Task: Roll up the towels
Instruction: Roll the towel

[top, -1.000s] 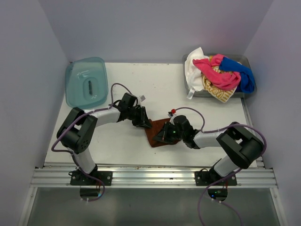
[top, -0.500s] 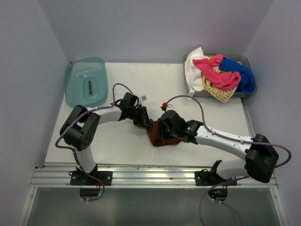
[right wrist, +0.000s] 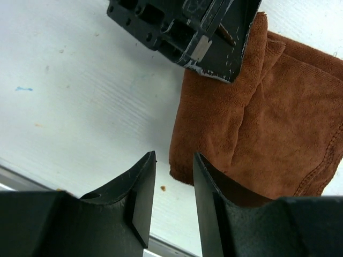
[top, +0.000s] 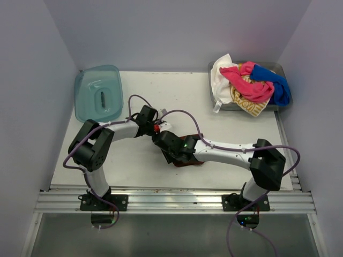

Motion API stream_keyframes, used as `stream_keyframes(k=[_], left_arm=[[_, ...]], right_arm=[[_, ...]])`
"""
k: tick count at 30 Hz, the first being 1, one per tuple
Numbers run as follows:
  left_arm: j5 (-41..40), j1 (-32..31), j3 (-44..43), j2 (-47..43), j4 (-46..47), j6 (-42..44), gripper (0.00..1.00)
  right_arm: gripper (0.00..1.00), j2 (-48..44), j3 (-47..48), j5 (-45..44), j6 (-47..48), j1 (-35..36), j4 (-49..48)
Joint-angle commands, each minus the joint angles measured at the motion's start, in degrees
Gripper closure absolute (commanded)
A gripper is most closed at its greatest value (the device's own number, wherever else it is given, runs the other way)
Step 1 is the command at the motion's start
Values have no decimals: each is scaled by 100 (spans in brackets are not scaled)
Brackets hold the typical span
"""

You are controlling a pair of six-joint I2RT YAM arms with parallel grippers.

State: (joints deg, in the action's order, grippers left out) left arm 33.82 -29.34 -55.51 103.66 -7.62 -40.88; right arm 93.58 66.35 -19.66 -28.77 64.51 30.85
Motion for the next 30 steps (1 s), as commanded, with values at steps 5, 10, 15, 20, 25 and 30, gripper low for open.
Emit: stream_keyframes(k=[5,10,15,20,25,30], left_arm=[[-394,-28,93,102,-311,204,78],[-385,-28,84,67,-337,204,78],[-377,-36,57,32,-337,186,77],[-403,-28,31,-21,-398,177,75],[-420,-36,-48,-82,-495,186,74],[-456,-19,-180,-188,-592,168,73]], right_arm=[[61,406,300,-565,214,-9,-9],[59,617,300,-1004,171,-9,70],[57,828,134,-1092,92,-9,0],[52,969,-95,-1259,-119,-9,-27],[52,1092,-306,-1365,-391,-9,-79],[61,1259,-587,-1453,-795,-9,-149]])
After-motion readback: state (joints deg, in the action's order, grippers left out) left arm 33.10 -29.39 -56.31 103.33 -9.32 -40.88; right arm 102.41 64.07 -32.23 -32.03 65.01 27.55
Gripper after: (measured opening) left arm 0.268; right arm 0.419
